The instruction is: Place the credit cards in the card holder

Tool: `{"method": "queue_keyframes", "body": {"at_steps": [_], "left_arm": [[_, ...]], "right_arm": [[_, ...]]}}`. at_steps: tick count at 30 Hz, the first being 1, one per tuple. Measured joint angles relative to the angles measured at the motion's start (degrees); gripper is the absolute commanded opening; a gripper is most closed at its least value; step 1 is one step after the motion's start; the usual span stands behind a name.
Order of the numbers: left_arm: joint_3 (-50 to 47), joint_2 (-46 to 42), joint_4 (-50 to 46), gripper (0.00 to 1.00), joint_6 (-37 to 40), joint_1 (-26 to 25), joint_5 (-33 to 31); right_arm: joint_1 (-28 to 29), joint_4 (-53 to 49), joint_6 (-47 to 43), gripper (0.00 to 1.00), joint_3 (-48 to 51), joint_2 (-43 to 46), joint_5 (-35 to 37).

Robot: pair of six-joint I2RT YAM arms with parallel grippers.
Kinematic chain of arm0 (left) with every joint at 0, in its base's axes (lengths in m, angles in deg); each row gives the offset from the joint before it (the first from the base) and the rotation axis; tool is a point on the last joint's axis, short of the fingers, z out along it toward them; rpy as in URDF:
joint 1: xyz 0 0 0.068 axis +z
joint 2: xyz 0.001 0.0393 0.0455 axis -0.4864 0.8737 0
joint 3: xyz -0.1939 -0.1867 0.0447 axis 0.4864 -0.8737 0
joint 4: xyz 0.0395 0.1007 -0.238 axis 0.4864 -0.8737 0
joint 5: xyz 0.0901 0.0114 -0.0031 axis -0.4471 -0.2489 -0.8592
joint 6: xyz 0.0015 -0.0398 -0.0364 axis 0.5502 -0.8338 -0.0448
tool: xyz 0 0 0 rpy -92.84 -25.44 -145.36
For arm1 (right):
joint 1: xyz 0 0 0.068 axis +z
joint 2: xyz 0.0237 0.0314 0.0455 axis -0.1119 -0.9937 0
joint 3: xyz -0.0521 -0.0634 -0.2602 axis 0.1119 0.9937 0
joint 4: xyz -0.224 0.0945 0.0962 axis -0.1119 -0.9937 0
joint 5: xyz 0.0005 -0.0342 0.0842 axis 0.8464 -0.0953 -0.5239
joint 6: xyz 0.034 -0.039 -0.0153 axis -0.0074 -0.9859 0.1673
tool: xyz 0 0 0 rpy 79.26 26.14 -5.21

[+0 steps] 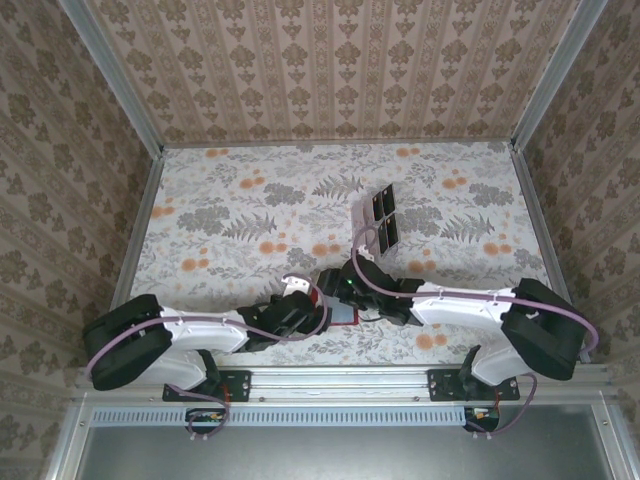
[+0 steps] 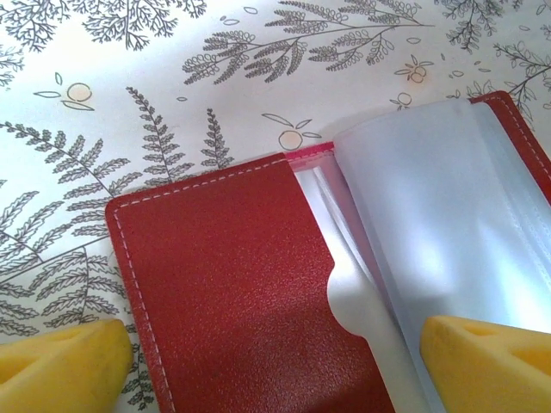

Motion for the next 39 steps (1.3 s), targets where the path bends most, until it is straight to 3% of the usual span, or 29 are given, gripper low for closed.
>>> {"method": "queue_keyframes", "body": {"at_steps": [39], "left_arm": [[-0.04,1.27,1.79,0.97,-0.04,-0.04,-1.29]], "right_arm": [[0.0,4.15,0.0,0.66,1.36,-9.07,-1.4]]}}
